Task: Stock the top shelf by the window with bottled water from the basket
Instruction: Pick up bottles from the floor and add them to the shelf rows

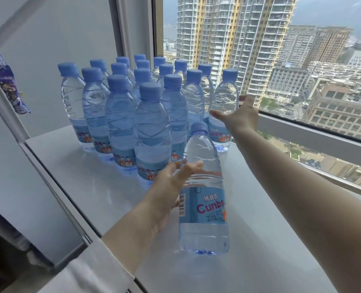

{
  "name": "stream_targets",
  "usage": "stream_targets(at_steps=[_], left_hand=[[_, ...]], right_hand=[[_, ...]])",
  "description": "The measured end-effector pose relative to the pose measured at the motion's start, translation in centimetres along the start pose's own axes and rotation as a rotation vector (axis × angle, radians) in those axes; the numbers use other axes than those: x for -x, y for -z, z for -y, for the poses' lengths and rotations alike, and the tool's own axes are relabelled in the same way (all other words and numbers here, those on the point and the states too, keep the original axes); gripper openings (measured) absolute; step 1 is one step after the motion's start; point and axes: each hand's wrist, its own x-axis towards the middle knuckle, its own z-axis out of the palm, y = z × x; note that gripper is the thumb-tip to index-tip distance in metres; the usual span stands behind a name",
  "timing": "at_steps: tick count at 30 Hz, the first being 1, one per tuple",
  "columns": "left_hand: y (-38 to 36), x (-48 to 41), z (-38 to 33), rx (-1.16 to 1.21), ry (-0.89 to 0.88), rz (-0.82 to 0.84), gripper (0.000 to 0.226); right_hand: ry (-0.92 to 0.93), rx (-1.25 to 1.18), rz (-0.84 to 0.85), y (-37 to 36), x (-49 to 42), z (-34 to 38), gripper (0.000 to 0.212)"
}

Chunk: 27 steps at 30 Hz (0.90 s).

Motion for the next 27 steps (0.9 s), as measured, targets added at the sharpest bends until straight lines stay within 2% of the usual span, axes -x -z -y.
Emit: stream_targets(at_steps=[9, 10, 12, 14, 16, 18, 22, 25, 27], left_hand=[[-0.5, -0.1, -0.4, -0.048, -0.027, 0.027, 0.072], [-0.7, -0.2, -0.7, -0.045, -0.030, 0.033, 0.072], [-1.2, -0.5, -1.4, -0.021, -0.039, 0.055, 0.070], [-1.8, -0.9, -2.3, 0.007, -0.054, 0.077, 0.064], [-2.5, -1.2, -3.2, -0.004, -0.062, 0.094, 0.059], [-3.0, -1.3, -3.9, -0.049, -0.072, 0.108, 0.060], [-3.0, -1.3, -4.7, -0.140, -0.128, 0.111, 0.067], [-2.5, -1.3, -4.3, -0.146, -0.175, 0.038, 0.050], [-2.2, -1.0, -3.5, -0.192, -0.190, -0.027, 0.046]], right_hand=[[0.012, -0.068, 0.109, 3.1, 1.4, 0.0, 0.090], [0.026, -0.085, 0.154, 4.0, 1.9, 0.2, 0.085], [0.023, -0.111, 0.375, 5.9, 3.3, 1.1, 0.072], [-0.009, -0.069, 0.600, 7.3, 4.4, 2.3, 0.072], [-0.036, -0.035, 0.703, 8.1, 5.1, 3.3, 0.071], [-0.039, -0.017, 0.712, 8.5, 5.3, 3.9, 0.073], [-0.024, -0.048, 0.625, 9.8, 5.0, 4.7, 0.070], [0.033, -0.028, 0.520, 9.7, 5.2, 5.0, 0.042], [0.104, 0.021, 0.422, 8.7, 5.3, 5.0, 0.050]])
